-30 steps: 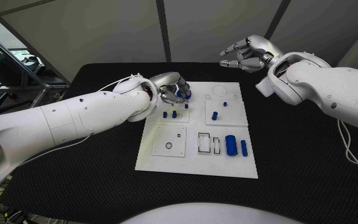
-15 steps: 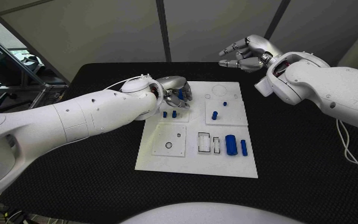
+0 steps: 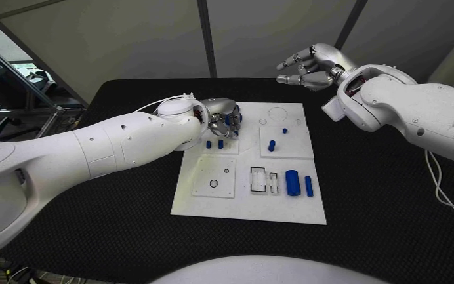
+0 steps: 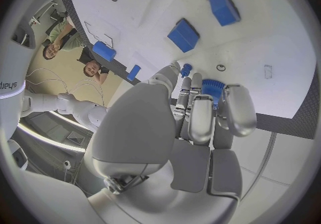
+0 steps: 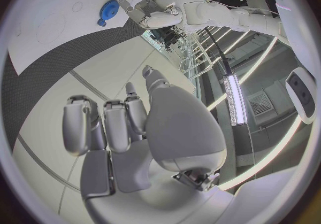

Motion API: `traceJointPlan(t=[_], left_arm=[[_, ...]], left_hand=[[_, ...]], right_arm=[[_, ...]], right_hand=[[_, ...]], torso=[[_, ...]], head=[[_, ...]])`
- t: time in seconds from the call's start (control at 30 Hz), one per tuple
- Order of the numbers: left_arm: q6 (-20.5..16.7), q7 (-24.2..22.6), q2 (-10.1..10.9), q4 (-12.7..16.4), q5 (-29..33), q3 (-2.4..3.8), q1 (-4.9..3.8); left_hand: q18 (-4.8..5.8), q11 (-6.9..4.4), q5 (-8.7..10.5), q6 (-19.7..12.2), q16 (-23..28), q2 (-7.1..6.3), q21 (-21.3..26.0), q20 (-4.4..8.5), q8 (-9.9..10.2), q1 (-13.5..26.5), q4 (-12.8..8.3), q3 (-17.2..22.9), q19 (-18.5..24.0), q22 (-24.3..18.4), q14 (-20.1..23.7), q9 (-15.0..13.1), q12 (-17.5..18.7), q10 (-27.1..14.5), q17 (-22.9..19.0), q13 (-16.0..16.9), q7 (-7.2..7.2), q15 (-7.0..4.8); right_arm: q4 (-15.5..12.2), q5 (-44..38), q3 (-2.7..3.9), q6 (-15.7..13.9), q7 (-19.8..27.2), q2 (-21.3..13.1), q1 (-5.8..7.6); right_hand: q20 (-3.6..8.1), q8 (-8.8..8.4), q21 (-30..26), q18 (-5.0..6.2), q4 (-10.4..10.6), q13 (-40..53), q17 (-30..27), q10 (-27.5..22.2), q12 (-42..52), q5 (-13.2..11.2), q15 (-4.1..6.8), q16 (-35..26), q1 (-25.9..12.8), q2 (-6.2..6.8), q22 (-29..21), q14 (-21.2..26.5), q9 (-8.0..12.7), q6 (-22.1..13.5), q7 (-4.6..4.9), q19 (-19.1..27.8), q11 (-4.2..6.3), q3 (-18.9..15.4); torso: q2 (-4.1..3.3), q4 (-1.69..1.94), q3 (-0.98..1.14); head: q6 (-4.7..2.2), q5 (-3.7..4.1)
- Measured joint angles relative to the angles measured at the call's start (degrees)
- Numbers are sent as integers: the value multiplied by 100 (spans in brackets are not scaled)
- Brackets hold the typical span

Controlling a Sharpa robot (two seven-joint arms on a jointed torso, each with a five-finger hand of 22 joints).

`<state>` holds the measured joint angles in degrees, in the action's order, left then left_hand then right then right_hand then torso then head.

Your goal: Assemble the parts on the task board

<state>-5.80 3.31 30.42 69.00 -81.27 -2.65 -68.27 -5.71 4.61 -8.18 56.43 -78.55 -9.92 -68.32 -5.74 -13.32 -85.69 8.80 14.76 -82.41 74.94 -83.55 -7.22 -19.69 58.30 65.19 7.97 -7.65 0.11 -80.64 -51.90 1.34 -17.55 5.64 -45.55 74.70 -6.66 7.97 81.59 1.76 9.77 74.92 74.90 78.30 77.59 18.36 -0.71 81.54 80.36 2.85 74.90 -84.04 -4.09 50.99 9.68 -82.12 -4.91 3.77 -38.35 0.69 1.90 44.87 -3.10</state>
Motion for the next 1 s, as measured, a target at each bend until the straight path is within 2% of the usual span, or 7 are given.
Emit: traceJointPlan(t=[0.1, 0.27, 0.3, 0.73, 0.77, 0.8, 1.0], left_arm=[[30, 30, -29, -34, -30, 0, 1], [38, 55, -79, -106, -61, 4, 3], [37, 57, -89, -120, -66, 5, 3], [39, 62, -189, -264, -92, 11, -2], [40, 62, -191, -267, -92, 11, -2], [40, 62, -193, -270, -93, 11, -2], [27, 54, -191, -252, -98, 12, 0]], left_hand=[[261, -17, 0, 12, 0, 8, -39, 0, 23, -8, -8, 56, 0, 0, -12, 11, 24, 43, -14, -27, 7, -12], [218, -16, 0, 71, 0, 58, -70, 20, 48, -58, -53, 180, -20, 0, -20, 38, 63, 127, -28, -72, -12, -20], [-10, -16, 0, 71, 0, 58, -71, 20, 47, -58, -56, 202, -20, 0, -20, 41, 63, 128, -29, -80, -12, -20], [251, -20, 0, 112, -23, 58, -105, 20, 83, -58, -93, 325, -61, -1, -20, 72, 95, 245, -49, -143, -11, -20], [232, -20, 0, 133, -23, 58, -130, 20, 84, -58, -81, 337, -61, -1, -20, 72, 114, 246, -49, -144, 10, -20], [-63, -20, 0, 151, -23, 58, -134, 20, 84, -58, -91, 361, -61, -1, -20, 78, 118, 246, -53, -144, -10, -20], [216, -57, 0, 340, -46, 103, -238, 62, 86, -104, -195, 591, -102, -1, -42, 99, 207, 480, -73, -208, 6, -42]], right_arm=[[0, 0, 0, 0, 0, 2, 0], [-1, 0, 0, 1, 0, 11, 0], [-1, 0, 0, 1, -1, 13, 0], [1, 1, 0, 7, -2, 35, 0], [1, 1, 0, 7, -2, 35, 0], [1, 1, 0, 7, -2, 35, 0], [0, 2, 0, 9, -2, 35, 0]], right_hand=[[0, 0, 0, 0, 0, 0, 0, 0, 0, 0, 0, 0, 0, 0, 0, 0, 0, 0, 0, 0, 0, 0], [0, 0, 0, 0, 0, 0, 0, 0, 0, 0, 0, 0, 0, 0, 0, 0, 0, 0, 0, 0, 0, 0], [0, 0, 0, 0, 0, 0, 0, 0, 0, 0, 0, 0, 0, 0, 0, 0, 0, 0, 0, 0, 0, 0], [0, 0, 0, 0, 0, 0, 0, 0, 0, 0, 0, 0, 0, 0, 0, 0, 0, 0, 0, 0, 0, 0], [0, 0, 0, 0, 0, 0, 0, 0, 0, 0, 0, 0, 0, 0, 0, 0, 0, 0, 0, 0, 0, 0], [0, 0, 0, 0, 0, 0, 1, 0, 0, 0, 0, 0, 0, 0, 0, 0, 0, 0, 0, 0, 0, 0], [0, 0, 0, 0, 0, 0, 4, 0, 0, 0, 0, 0, 0, 0, 0, 0, 0, 0, 0, 0, 0, 0]], torso=[[0, 0, 0], [0, -1, -1], [0, 0, -1], [-1, 0, -2], [0, 0, -1], [-1, 0, -1], [0, 3, -1]], head=[[3, 2], [4, 7], [4, 7], [22, -5], [25, -3], [26, 0], [30, 7]])
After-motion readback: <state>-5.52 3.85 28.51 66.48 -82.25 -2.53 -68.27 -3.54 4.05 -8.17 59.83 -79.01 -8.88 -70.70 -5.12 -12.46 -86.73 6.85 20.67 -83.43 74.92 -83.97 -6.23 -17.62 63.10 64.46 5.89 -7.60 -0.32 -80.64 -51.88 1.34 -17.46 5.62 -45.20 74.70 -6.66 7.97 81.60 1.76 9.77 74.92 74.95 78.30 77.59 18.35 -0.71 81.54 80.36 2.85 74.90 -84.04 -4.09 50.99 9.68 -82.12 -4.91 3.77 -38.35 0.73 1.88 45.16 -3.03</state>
